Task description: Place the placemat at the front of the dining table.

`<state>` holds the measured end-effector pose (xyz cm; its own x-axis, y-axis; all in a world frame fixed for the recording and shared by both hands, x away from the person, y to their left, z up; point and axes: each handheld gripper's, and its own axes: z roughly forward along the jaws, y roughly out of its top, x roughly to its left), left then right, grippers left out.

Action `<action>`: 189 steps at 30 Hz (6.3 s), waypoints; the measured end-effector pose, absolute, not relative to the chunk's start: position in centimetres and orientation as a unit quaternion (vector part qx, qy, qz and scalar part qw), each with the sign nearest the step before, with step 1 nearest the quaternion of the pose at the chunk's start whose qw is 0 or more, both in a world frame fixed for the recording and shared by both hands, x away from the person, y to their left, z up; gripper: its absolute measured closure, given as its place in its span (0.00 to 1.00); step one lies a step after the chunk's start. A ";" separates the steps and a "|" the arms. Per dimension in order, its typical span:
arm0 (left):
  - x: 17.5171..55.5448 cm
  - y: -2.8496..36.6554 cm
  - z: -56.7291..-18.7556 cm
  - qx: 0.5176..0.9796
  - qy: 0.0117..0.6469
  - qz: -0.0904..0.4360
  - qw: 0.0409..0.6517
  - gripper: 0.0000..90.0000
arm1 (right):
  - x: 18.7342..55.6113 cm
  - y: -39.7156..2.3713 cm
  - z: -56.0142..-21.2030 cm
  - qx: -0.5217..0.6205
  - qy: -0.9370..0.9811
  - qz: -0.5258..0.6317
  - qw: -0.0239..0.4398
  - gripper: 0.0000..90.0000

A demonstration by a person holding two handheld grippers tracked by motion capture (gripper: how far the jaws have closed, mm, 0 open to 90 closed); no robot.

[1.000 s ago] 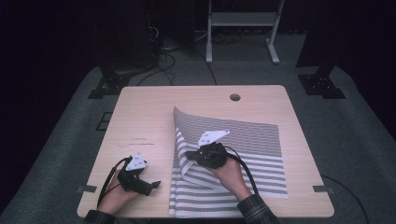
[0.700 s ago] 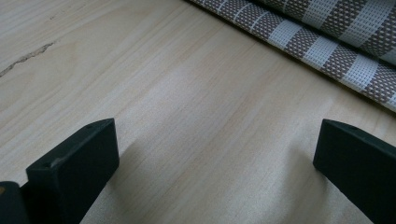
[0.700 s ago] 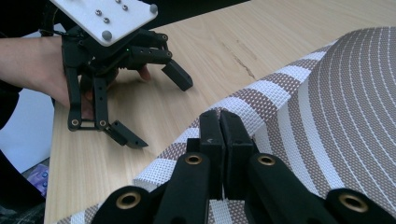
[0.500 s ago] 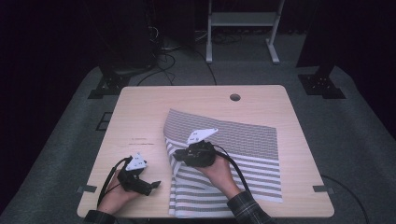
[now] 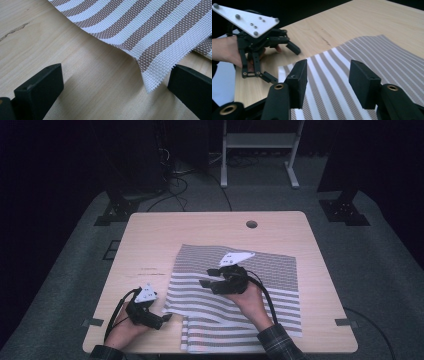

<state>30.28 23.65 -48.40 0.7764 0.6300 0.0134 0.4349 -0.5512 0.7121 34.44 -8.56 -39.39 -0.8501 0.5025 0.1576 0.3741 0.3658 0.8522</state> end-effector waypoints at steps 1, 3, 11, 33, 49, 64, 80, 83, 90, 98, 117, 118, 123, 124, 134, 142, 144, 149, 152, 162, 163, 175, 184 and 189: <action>30.3 23.6 -48.4 0.870 0.306 0.135 0.362 0.00 | 34.5 -9.1 -39.3 0.270 0.823 0.495 0.068 0.52; 30.3 23.6 -48.4 0.870 0.306 0.135 0.362 0.00 | 34.4 -10.3 -39.2 0.280 0.820 0.494 0.072 0.50; 30.3 23.6 -48.4 0.870 0.306 0.135 0.362 0.00 | 33.7 -15.0 -39.4 0.314 0.810 0.484 0.101 0.43; 30.3 23.7 -48.4 0.870 0.305 0.136 0.362 0.00 | 27.8 -26.8 -42.0 0.409 0.789 0.424 0.174 0.34; 30.3 23.7 -48.4 0.870 0.305 0.136 0.362 0.00 | 23.0 -31.4 -46.3 0.474 0.790 0.358 0.150 0.36; 30.3 23.7 -48.4 0.872 0.303 0.135 0.361 0.00 | 22.5 -30.1 -47.3 0.450 0.821 0.325 0.131 0.38; 29.7 24.0 -47.3 0.863 0.308 0.132 0.378 0.00 | 22.7 -29.9 -47.1 0.434 0.831 0.317 0.143 0.84; 29.5 23.9 -46.8 0.860 0.304 0.128 0.390 0.00 | 23.1 -29.9 -47.0 0.436 0.832 0.316 0.137 0.92; 29.3 23.2 -46.8 0.868 0.289 0.105 0.391 0.04 | 23.1 -29.8 -47.0 0.435 0.833 0.314 0.136 0.93; 29.2 22.1 -47.3 0.879 0.271 0.095 0.381 0.13 | 23.2 -29.9 -47.0 0.436 0.832 0.316 0.132 0.93; 29.1 22.1 -45.8 0.874 0.280 0.085 0.387 0.84 | 23.3 -29.9 -46.9 0.435 0.834 0.314 0.132 0.94; 29.1 22.0 -45.7 0.875 0.281 0.084 0.386 0.86 | 23.3 -29.9 -46.9 0.434 0.834 0.313 0.133 0.94; 29.1 21.6 -45.4 0.877 0.282 0.088 0.379 0.95 | 23.4 -29.9 -46.9 0.434 0.834 0.313 0.133 0.95; 29.1 21.5 -45.4 0.877 0.282 0.087 0.379 0.95 | 23.4 -29.8 -46.9 0.433 0.835 0.312 0.135 0.95; 28.9 21.7 -44.7 0.868 0.287 0.087 0.395 0.96 | 23.7 -30.0 -46.3 0.434 0.827 0.328 0.141 0.97; 28.9 22.2 -43.9 0.858 0.296 0.092 0.410 0.97 | 24.8 -30.2 -45.2 0.438 0.813 0.354 0.146 0.97; 29.0 22.2 -43.8 0.856 0.297 0.092 0.412 0.97 | 25.0 -30.3 -45.0 0.438 0.811 0.359 0.148 0.97; 29.4 22.1 -43.3 0.852 0.301 0.100 0.417 0.97 | 26.0 -30.2 -44.5 0.437 0.807 0.365 0.157 0.97; 29.7 22.2 -43.0 0.849 0.303 0.104 0.419 0.97 | 26.6 -30.1 -44.2 0.437 0.805 0.368 0.162 0.97; 30.7 22.2 -42.2 0.839 0.312 0.111 0.433 0.97 | 28.5 -30.0 -43.0 0.433 0.797 0.381 0.180 0.97; 30.8 22.2 -42.1 0.837 0.312 0.112 0.435 0.97 | 28.7 -30.0 -42.9 0.435 0.795 0.382 0.180 0.97; 32.5 22.4 -41.4 0.828 0.322 0.118 0.443 0.97 | 31.4 -29.8 -41.9 0.436 0.788 0.392 0.186 0.97; 34.3 22.4 -40.8 0.823 0.330 0.125 0.445 0.97 | 33.5 -29.4 -41.1 0.434 0.787 0.394 0.193 0.97; 35.3 22.5 -40.6 0.818 0.337 0.131 0.448 0.97 | 34.5 -29.2 -40.8 0.433 0.784 0.400 0.195 0.97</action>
